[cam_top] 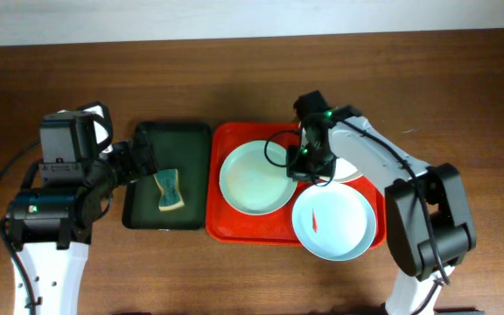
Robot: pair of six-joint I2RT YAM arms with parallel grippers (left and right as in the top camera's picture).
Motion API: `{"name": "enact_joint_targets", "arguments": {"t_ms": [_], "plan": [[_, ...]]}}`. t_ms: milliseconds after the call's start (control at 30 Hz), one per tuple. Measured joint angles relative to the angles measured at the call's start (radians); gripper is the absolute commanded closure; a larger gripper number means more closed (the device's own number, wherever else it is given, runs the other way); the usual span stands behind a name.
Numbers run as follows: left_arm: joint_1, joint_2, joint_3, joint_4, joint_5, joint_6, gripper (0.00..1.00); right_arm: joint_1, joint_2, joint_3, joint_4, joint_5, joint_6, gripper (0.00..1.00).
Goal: Clean dirty plates on tray and stack at the side
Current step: 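Lift the pale green plate with the right gripper and swing it right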
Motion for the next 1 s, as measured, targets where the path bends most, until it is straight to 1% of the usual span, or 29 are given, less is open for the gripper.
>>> {"name": "enact_joint_targets", "arguments": {"t_ms": [200, 300, 367, 467, 700, 833, 900, 1000], "plan": [[0.000, 0.000, 0.000, 0.000, 0.000, 0.000, 0.01, -0.001, -0.135, 0.118, -0.087, 0.014, -0.029, 0.96], [0.000, 0.000, 0.000, 0.000, 0.000, 0.000, 0.01, -0.001, -0.146, 0.155, -0.085, 0.014, -0.021, 0.96], [0.000, 0.000, 0.000, 0.000, 0.000, 0.000, 0.01, -0.001, -0.146, 0.157, -0.044, 0.019, 0.003, 0.96], [0.000, 0.000, 0.000, 0.000, 0.000, 0.000, 0.01, 0.023, -0.146, 0.159, 0.077, 0.060, 0.055, 0.96], [0.000, 0.000, 0.000, 0.000, 0.000, 0.000, 0.01, 0.234, -0.134, 0.160, 0.248, 0.275, 0.106, 0.96], [0.000, 0.000, 0.000, 0.000, 0.000, 0.000, 0.01, 0.339, -0.070, 0.160, 0.342, 0.420, 0.108, 0.96], [0.000, 0.000, 0.000, 0.000, 0.000, 0.000, 0.01, 0.384, -0.044, 0.160, 0.361, 0.531, 0.106, 0.96], [0.000, 0.000, 0.000, 0.000, 0.000, 0.000, 0.01, 0.429, -0.041, 0.162, 0.451, 0.639, 0.025, 0.96]]}}
